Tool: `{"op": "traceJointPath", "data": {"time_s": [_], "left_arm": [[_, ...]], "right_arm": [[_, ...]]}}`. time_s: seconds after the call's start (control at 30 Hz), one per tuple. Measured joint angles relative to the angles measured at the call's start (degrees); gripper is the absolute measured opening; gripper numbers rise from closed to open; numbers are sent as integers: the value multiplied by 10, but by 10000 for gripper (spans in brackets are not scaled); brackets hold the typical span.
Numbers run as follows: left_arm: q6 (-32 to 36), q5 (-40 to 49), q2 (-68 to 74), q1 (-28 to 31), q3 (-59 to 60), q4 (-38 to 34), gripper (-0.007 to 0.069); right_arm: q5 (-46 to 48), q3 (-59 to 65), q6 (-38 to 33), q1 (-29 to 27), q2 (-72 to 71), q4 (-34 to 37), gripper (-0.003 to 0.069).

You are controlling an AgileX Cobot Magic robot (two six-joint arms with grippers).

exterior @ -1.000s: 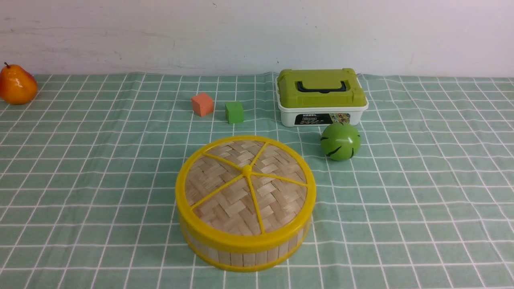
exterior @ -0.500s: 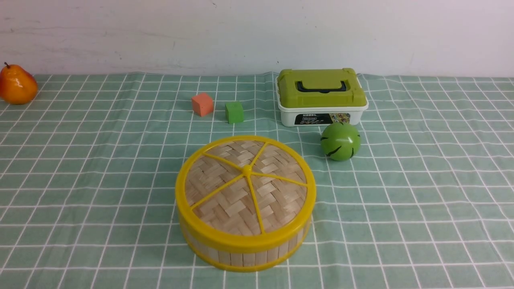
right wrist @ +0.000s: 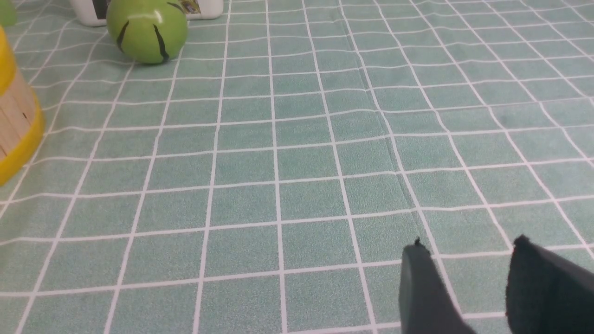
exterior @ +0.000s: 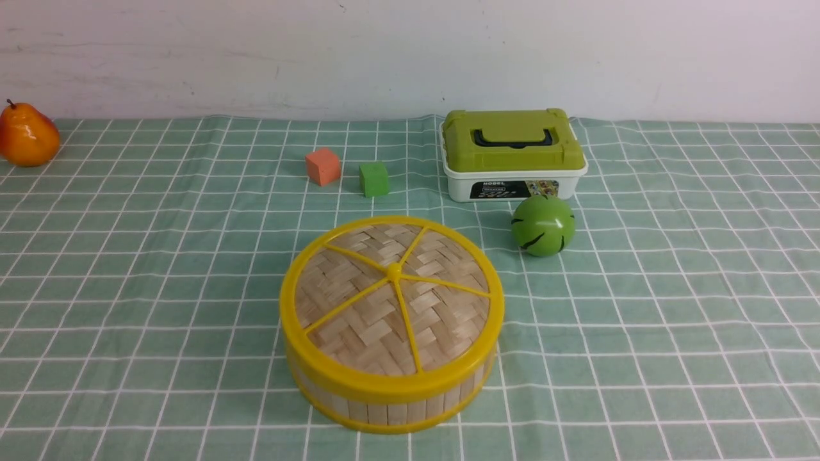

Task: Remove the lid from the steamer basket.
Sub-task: Use the right arm to lift the lid of the steamer

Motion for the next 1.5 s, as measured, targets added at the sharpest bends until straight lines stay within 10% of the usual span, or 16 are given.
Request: {"op": "traceJointPath", "data": {"time_s": [0.93,1.23,1.5], "left_arm": [[0,0,0,0,0,0,239],[0,0,0,0,0,0,239],[0,0,0,0,0,0,239]], "right_arm": [[0,0,1,0,0,12,241],[10,4,189,0,0,432,241],[7,4,138,0,0,479,241]]}}
